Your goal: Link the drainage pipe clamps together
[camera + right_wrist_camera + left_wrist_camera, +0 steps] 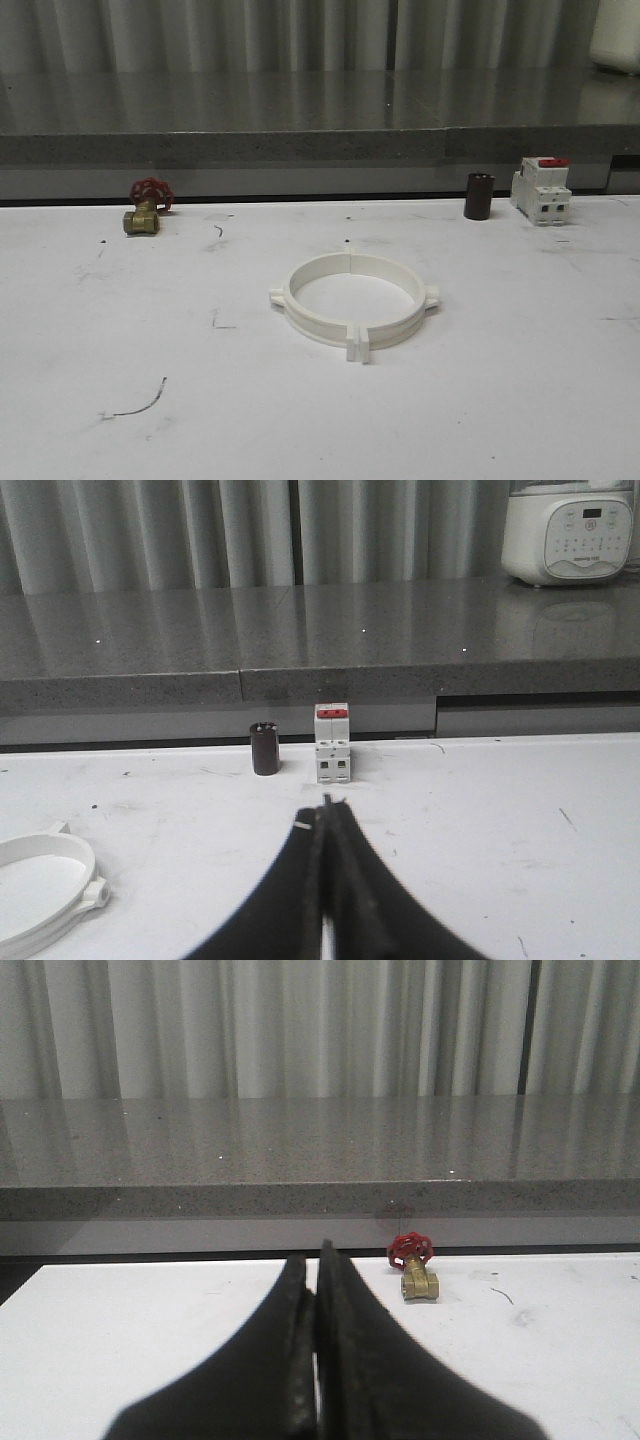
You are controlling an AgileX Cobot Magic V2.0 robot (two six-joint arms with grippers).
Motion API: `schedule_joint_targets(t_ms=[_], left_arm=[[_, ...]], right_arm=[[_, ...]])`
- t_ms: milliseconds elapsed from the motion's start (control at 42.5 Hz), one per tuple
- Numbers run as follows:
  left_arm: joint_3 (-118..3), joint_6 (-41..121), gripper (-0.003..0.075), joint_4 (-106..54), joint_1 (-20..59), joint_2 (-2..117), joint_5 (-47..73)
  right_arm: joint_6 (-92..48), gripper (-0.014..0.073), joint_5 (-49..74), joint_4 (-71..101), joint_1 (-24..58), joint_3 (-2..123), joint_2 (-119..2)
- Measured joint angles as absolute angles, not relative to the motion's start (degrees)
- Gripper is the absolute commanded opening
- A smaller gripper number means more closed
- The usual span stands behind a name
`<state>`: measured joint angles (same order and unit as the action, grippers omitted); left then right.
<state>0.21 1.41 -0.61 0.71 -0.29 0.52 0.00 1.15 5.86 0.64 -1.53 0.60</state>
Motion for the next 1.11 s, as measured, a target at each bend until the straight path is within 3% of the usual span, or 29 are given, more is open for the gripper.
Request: schedule_joint_targets(t_ms=[1106], left_arm=[[0.21, 1.41, -0.002, -0.61, 0.71, -0.29, 0.52]], right_arm=[[0.0, -0.0068, -1.0, 2.5, 0.64, -1.57, 0.6]])
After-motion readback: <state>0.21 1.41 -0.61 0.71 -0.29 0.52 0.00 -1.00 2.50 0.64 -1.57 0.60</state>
